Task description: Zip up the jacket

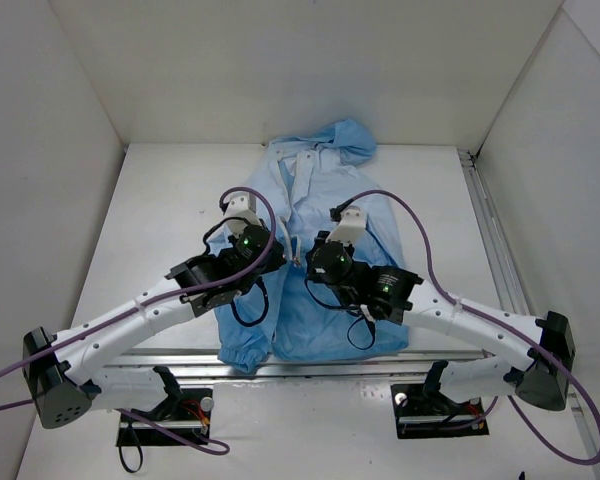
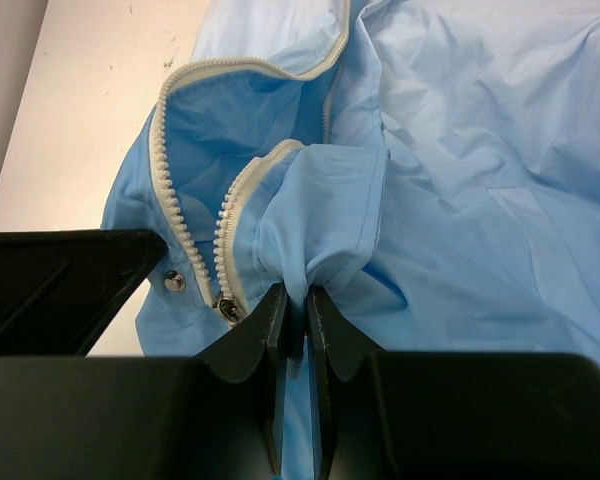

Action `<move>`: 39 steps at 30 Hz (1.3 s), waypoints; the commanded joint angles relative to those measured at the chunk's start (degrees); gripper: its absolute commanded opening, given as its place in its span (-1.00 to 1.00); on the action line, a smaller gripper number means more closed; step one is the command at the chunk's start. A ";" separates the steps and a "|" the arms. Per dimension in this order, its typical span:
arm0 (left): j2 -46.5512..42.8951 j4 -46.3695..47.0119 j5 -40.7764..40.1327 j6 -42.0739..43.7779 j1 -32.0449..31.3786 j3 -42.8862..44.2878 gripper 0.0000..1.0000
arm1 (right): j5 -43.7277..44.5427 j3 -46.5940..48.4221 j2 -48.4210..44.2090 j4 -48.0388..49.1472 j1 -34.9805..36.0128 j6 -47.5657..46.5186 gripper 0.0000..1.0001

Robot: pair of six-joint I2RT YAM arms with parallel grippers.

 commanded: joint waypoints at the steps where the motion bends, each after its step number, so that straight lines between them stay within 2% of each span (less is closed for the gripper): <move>1: 0.03 1.31 -2.32 -1.57 -0.36 3.50 -1.00 | 2.10 3.33 -0.14 3.34 0.65 0.99 -1.00; 18: -0.15 0.79 -4.35 -2.45 -0.89 3.76 -1.00 | 3.06 3.33 0.13 3.33 0.74 0.03 -1.00; 19: -0.50 0.61 -4.61 -2.54 -0.89 3.68 -1.00 | 5.33 3.42 -0.31 2.64 0.73 -0.76 -1.00; 20: -0.85 0.09 -5.22 -2.62 -0.89 3.59 -1.00 | 14.84 3.68 -0.57 1.07 1.61 -0.77 -1.00; 22: -1.46 -0.44 -6.10 -2.97 -0.89 3.07 -1.00 | 22.90 5.60 -0.32 -3.42 2.05 -1.04 -1.00; 23: -1.99 -0.80 -6.63 -3.32 -0.89 2.80 -1.00 | 23.63 6.84 -0.05 -3.61 2.14 -2.25 -1.00; 26: -2.69 -1.06 -7.68 -4.03 -0.89 2.01 -1.00 | 15.83 14.83 2.76 3.92 2.49 -21.18 -1.00; 29: -2.78 -1.85 -8.22 -4.29 -0.89 2.71 -1.00 | 30.97 11.79 -1.00 4.04 1.00 -14.77 -1.00; 31: -2.96 -1.85 -8.13 -4.38 -0.89 2.80 -1.00 | 22.99 12.73 -0.41 6.21 0.73 -19.81 -1.00; 32: -2.96 -1.59 -8.39 -4.47 -0.89 2.80 -1.00 | 17.37 14.04 0.73 8.58 0.65 -26.98 -1.00; 33: -3.05 -1.59 -8.57 -4.47 -0.89 2.89 -1.00 | 28.88 14.23 3.09 8.00 2.56 -25.40 -1.00; 34: -2.87 -1.68 -8.91 -4.56 -0.89 3.06 -1.00 | 45.70 13.71 3.81 6.69 7.71 -23.12 -1.00; 35: -2.87 -1.68 -8.92 -4.73 -0.89 3.24 -1.00 | 40.83 13.01 4.08 6.07 8.72 -23.27 -1.00; 36: -2.79 -1.68 -8.57 -4.82 -0.89 3.33 -1.00 | 26.94 12.92 3.39 7.63 8.73 -26.84 -1.00; 37: -2.70 -1.76 -8.31 -4.74 -0.89 3.33 -1.00 | 21.58 11.26 3.29 12.25 7.17 -30.53 -1.00; 39: -2.96 -2.46 -8.74 -4.82 -0.89 3.42 -1.00 | 47.42 10.37 3.82 12.39 9.78 -27.24 -1.00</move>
